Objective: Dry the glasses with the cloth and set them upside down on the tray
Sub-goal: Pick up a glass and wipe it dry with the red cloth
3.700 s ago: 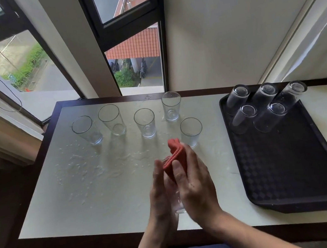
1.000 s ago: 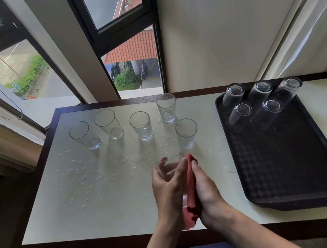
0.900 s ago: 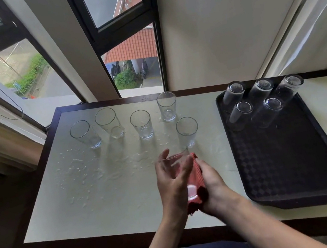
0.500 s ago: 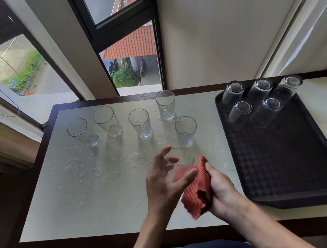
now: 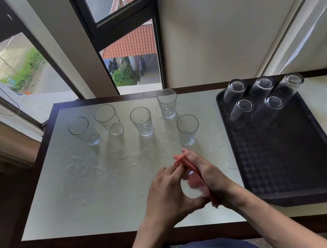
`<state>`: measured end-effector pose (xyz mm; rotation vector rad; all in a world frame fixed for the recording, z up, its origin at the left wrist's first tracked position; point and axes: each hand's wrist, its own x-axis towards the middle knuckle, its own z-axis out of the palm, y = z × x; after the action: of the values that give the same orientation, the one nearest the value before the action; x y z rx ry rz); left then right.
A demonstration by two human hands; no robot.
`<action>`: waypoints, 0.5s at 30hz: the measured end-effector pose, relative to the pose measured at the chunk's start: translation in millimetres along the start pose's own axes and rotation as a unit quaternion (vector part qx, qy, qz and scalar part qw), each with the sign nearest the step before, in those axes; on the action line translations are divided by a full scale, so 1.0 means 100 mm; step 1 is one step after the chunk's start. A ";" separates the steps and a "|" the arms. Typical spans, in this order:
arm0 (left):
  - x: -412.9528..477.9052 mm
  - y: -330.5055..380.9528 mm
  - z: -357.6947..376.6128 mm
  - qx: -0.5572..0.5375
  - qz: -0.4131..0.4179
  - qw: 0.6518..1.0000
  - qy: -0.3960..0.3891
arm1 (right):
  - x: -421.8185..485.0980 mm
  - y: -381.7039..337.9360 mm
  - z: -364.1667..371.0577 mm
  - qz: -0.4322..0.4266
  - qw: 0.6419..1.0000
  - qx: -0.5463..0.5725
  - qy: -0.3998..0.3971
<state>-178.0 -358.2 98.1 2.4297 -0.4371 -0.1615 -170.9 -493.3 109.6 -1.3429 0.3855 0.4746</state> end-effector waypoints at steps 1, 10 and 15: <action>0.02 0.00 -0.03 0.000 -0.009 1.000 -0.007 | -0.03 0.00 0.01 -0.006 1.000 -0.023 -0.003; 0.05 0.08 -0.08 0.047 0.063 0.996 0.031 | -0.05 -0.12 0.04 0.040 0.997 0.064 0.013; -0.02 0.08 -0.03 -0.034 -0.024 0.999 -0.003 | 0.10 0.02 0.02 0.103 0.993 -0.006 0.061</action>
<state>-181.4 -361.1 105.5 2.3743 -0.3704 -0.2012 -163.7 -490.4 103.3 -1.3530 0.6269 0.5672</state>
